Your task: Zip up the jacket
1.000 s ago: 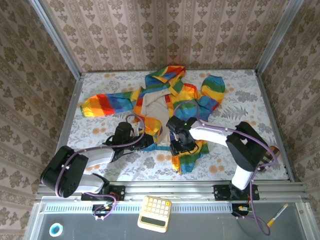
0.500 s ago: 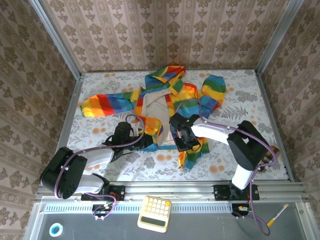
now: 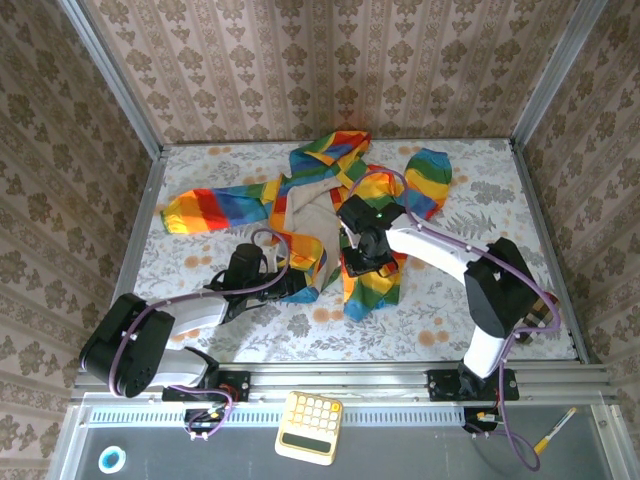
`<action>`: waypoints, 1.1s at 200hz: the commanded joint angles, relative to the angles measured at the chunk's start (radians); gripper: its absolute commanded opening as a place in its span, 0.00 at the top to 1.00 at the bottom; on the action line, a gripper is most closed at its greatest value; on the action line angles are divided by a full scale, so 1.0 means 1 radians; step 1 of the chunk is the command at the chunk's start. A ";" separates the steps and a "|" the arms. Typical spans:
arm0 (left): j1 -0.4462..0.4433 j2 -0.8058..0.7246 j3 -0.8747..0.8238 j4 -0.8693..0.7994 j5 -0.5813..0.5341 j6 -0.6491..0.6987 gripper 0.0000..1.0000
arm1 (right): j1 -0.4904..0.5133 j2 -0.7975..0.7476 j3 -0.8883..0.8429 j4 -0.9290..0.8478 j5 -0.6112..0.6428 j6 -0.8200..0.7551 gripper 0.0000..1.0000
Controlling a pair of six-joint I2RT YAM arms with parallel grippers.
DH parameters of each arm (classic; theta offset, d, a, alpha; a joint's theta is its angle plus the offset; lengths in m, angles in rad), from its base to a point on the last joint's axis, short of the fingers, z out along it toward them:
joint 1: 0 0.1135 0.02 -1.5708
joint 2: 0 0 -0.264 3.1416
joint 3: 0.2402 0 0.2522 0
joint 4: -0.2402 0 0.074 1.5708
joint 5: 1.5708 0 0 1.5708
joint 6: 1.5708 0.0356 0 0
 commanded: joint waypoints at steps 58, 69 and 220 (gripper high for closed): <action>0.011 -0.064 0.017 -0.105 -0.013 0.065 1.00 | 0.076 -0.080 -0.110 -0.004 0.007 0.098 0.50; 0.011 -0.058 0.018 -0.103 -0.011 0.067 1.00 | 0.093 -0.106 -0.135 0.003 0.020 0.124 0.48; 0.008 -0.031 0.040 -0.130 0.005 0.087 1.00 | 0.199 -0.067 -0.358 0.080 0.010 0.275 0.57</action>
